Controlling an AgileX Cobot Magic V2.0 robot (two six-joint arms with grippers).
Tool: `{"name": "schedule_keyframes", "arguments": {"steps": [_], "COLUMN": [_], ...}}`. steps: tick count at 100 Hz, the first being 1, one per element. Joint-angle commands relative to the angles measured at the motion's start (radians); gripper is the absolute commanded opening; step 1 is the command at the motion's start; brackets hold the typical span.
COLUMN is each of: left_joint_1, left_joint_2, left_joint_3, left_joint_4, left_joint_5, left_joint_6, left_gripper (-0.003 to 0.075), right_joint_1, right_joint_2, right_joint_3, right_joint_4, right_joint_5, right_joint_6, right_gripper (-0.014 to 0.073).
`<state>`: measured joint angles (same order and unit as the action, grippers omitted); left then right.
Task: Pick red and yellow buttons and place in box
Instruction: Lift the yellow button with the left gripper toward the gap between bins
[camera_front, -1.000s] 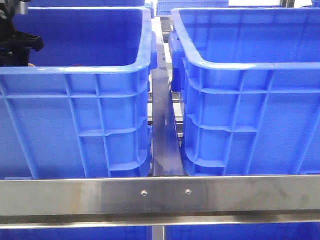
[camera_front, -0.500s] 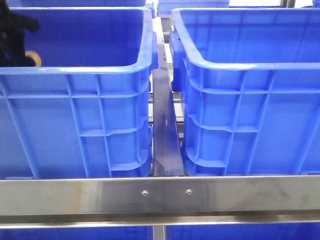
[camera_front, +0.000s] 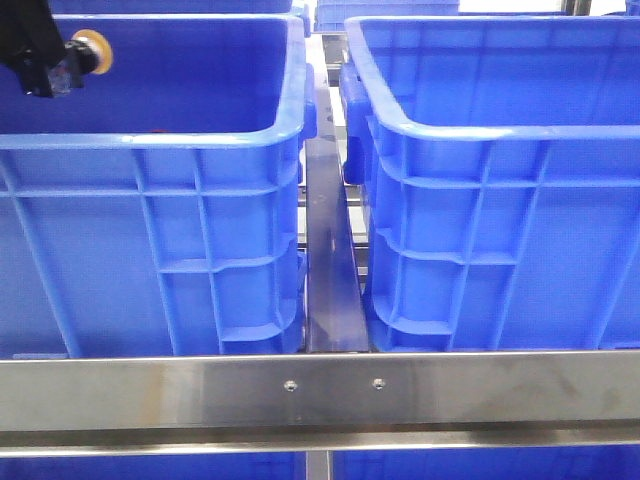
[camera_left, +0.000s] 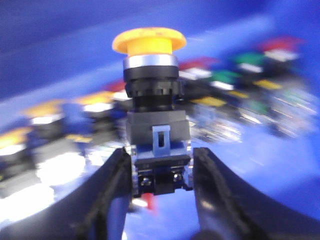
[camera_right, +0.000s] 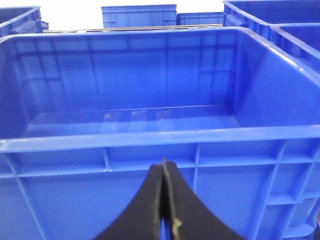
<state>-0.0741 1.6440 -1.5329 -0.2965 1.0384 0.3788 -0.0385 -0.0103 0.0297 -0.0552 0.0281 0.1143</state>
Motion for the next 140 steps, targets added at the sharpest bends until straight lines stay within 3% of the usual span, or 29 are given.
{"name": "schedule_keyframes", "arguments": {"steps": [1, 29, 36, 92, 118, 127, 140], "left_joint_1": [-0.001, -0.001, -0.010, -0.321, -0.362, -0.362, -0.362], "left_joint_2": [-0.078, -0.102, -0.109, -0.113, -0.113, -0.113, -0.113], "left_joint_3": [-0.001, 0.014, 0.020, 0.022, 0.022, 0.022, 0.022], "left_joint_4": [-0.136, -0.439, -0.474, -0.485, -0.489, -0.489, -0.494], "left_joint_5": [0.001, 0.231, 0.230, 0.230, 0.230, 0.230, 0.230], "left_joint_6": [0.099, 0.296, 0.296, 0.322, 0.322, 0.320, 0.320], "left_gripper": [0.0227, 0.0227, 0.0227, 0.0227, 0.0227, 0.0227, 0.0227], "right_joint_1": [-0.006, -0.006, -0.006, -0.006, -0.006, -0.006, -0.006], "right_joint_2": [-0.023, -0.023, -0.023, -0.023, -0.023, -0.023, 0.007], "right_joint_3": [-0.017, -0.017, -0.017, -0.017, -0.036, -0.085, -0.188], "right_joint_4": [-0.011, -0.011, -0.011, -0.011, -0.005, -0.004, -0.004], "right_joint_5": [-0.078, -0.078, -0.078, -0.086, -0.080, -0.020, 0.198], "right_joint_6": [-0.002, -0.002, -0.002, -0.002, -0.002, -0.002, -0.002], "right_gripper": [-0.0069, -0.0069, -0.0069, -0.0069, -0.0069, -0.0069, -0.0069]}}
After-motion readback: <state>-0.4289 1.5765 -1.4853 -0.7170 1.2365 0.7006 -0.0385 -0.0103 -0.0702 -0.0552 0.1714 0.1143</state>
